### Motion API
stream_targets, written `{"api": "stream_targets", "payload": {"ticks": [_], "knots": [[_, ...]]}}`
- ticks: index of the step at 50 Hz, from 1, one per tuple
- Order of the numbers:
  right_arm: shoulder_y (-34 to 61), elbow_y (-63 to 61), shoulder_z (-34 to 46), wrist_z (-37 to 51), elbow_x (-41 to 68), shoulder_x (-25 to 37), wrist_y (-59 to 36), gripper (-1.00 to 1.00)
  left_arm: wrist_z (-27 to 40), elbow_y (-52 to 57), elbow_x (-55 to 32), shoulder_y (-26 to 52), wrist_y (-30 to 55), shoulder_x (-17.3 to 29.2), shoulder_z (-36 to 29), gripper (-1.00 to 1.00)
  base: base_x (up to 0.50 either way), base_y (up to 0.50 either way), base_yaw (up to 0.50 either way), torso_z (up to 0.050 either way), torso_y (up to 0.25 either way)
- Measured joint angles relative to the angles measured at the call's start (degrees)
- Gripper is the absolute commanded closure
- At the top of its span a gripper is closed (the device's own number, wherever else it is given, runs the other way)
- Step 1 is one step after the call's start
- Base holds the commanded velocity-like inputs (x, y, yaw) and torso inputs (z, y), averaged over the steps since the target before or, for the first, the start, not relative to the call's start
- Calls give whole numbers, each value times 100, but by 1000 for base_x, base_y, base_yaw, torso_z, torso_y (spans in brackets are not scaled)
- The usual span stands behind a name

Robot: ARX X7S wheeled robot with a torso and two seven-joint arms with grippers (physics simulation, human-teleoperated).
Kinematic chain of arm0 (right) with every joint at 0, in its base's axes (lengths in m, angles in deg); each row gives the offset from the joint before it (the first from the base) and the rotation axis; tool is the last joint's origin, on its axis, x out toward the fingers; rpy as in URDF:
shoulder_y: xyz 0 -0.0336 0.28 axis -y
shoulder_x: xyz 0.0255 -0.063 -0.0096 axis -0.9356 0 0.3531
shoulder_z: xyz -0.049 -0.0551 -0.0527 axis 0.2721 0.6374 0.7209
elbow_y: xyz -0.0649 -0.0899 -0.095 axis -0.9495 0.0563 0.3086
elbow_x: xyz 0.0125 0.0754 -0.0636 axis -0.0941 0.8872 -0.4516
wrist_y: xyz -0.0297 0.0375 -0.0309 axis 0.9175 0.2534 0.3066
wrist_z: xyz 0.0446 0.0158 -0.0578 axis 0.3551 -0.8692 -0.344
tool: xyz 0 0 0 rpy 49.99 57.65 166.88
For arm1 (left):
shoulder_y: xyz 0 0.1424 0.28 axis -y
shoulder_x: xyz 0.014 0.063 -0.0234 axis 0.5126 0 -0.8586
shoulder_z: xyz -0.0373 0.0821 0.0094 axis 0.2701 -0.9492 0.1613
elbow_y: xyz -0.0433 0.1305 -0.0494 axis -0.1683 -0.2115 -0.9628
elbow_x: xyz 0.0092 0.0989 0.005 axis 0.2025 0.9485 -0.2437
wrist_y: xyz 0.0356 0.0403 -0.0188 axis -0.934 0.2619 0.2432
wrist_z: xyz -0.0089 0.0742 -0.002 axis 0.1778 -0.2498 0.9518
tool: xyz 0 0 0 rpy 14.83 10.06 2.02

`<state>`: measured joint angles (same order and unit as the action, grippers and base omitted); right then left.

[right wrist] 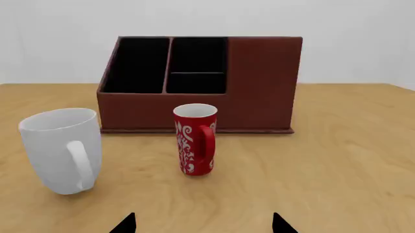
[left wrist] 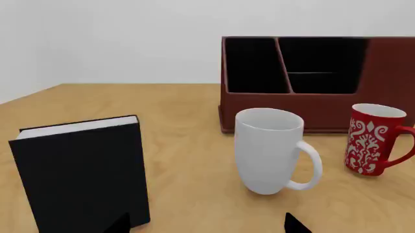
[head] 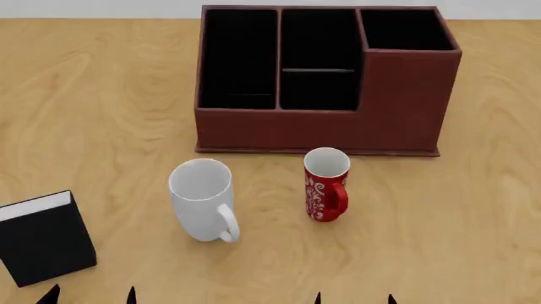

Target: Pick up the white mug and place it to the right of the caddy.

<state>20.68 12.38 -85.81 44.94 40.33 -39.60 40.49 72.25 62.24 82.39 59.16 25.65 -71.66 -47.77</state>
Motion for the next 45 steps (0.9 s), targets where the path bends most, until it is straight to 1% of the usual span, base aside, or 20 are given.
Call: {"api": "stream_targets", "payload": {"ticks": [1, 10, 14, 19, 29, 37, 45], "knots": [[-78, -77, -75, -84, 84, 1, 80, -100, 84, 59, -80, 43, 19, 7, -75, -100, 0, 0, 0, 0, 0], [-56, -58, 61, 54, 142, 92, 60, -100, 97, 58, -126, -8, -92, 94, -141, -100, 0, 0, 0, 3, 0], [-48, -120, 154, 111, 157, 157, -7, -100, 23, 140, -241, -92, -266, 168, -216, -100, 0, 0, 0, 50, 0], [-37, -697, 227, 161, 237, 256, -384, -100, -110, 666, -502, -148, -213, 310, -291, -100, 0, 0, 0, 50, 0], [293, -1913, 304, 251, 357, 478, -1381, -100, -122, 1811, -897, 70, 375, 551, -359, -100, 0, 0, 0, 50, 0], [581, -2351, 320, 295, 426, 620, -1810, -100, -32, 2313, -1085, 370, 719, 681, -316, -100, 0, 0, 0, 50, 0], [706, -2524, 388, 349, 410, 730, -1994, -100, 39, 2536, -1082, 483, 791, 770, -363, -100, 475, -74, 0, 50, 0]]}}
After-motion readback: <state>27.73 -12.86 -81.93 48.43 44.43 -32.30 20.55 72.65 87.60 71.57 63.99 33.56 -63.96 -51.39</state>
